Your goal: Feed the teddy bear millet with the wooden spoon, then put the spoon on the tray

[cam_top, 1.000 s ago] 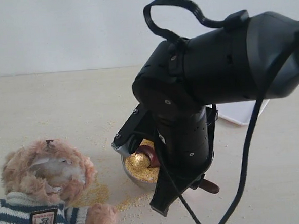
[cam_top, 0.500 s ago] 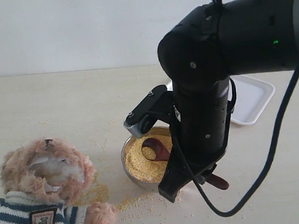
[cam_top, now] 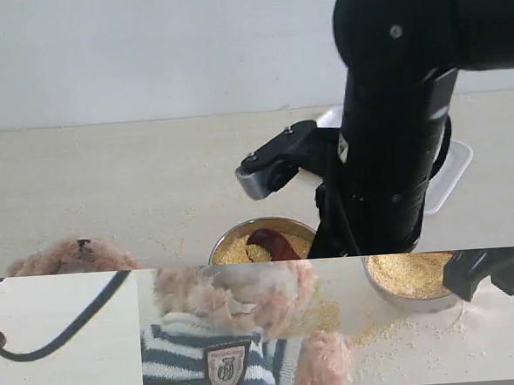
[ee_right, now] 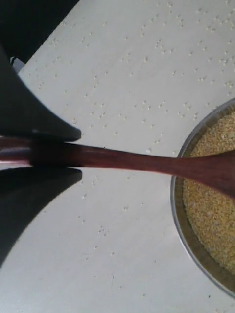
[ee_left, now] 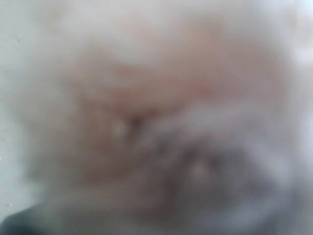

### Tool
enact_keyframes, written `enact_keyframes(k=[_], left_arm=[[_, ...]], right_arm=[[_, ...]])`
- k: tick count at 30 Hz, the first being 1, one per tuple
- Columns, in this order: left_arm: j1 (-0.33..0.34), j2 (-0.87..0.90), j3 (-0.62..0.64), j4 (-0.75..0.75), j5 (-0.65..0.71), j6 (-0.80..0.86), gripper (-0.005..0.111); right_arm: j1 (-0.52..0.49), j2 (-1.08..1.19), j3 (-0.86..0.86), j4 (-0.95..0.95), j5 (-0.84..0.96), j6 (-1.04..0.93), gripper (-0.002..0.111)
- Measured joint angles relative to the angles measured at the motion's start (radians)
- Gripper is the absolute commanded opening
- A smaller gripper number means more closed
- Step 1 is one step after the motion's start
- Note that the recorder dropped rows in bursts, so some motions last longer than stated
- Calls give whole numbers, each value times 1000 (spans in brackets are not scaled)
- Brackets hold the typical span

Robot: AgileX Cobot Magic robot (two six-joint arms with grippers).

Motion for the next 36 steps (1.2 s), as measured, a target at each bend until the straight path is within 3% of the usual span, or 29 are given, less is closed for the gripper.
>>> enact_keyframes(k=[11, 24, 36], left_arm=[[0, 0, 0, 0, 0, 0, 5], [0, 0, 0, 0, 0, 0, 5], [0, 0, 0, 0, -4, 0, 5]], right_arm=[[-86, -97, 161, 113, -10, -171, 3], [-95, -158, 177, 250, -18, -247, 3], [86, -168, 16, 231, 15, -211, 3]])
